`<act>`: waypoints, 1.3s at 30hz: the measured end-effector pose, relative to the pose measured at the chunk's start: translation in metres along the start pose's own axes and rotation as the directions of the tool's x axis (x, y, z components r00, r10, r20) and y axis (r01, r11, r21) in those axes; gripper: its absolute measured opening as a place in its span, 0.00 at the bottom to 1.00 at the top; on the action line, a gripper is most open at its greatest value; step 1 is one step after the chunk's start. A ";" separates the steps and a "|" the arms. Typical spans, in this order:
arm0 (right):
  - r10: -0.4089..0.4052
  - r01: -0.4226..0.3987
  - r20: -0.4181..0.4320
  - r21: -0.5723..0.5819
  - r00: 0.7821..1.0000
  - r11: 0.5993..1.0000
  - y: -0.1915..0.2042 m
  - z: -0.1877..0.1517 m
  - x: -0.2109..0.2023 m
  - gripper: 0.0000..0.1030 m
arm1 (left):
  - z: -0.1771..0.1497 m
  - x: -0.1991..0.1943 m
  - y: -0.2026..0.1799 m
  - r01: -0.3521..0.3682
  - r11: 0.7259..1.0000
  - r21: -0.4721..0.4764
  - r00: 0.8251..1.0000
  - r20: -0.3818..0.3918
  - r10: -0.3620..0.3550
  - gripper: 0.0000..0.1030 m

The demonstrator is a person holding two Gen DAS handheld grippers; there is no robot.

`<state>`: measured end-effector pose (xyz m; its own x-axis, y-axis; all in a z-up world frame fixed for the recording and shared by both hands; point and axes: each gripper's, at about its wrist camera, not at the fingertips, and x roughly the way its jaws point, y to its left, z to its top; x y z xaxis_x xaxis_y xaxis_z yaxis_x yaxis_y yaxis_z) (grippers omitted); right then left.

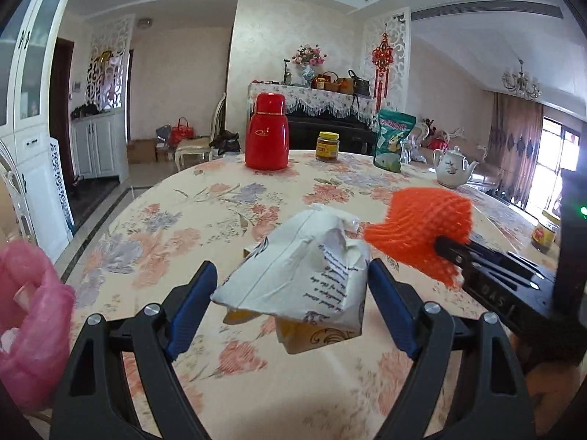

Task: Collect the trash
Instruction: 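Carry the crumpled paper and orange net to the pink bin and release both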

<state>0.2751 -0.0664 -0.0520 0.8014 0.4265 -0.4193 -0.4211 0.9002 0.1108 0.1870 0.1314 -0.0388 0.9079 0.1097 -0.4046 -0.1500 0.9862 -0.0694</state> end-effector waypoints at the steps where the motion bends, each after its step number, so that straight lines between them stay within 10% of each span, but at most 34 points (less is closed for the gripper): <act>1: 0.007 -0.007 0.000 -0.010 1.000 1.000 0.004 0.000 0.000 0.28 | -0.001 -0.006 0.001 -0.012 1.000 0.018 1.000 0.011 0.011 0.79; 20: 0.217 -0.225 -0.086 -0.102 0.972 0.969 0.092 -0.004 -0.021 0.29 | -0.016 -0.069 0.077 -0.172 0.985 0.032 0.983 0.061 0.170 0.79; 39: 0.527 -0.550 -0.156 -0.210 0.835 0.809 0.255 0.005 -0.021 0.31 | -0.022 -0.143 0.215 -0.430 0.897 -0.104 0.902 0.001 0.433 0.79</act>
<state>0.1530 0.1548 -0.0102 0.3810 0.8173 -0.4322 -0.8701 0.4750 0.1312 0.0160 0.3254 -0.0162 0.7539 0.5257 -0.3940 -0.5658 0.8244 0.0174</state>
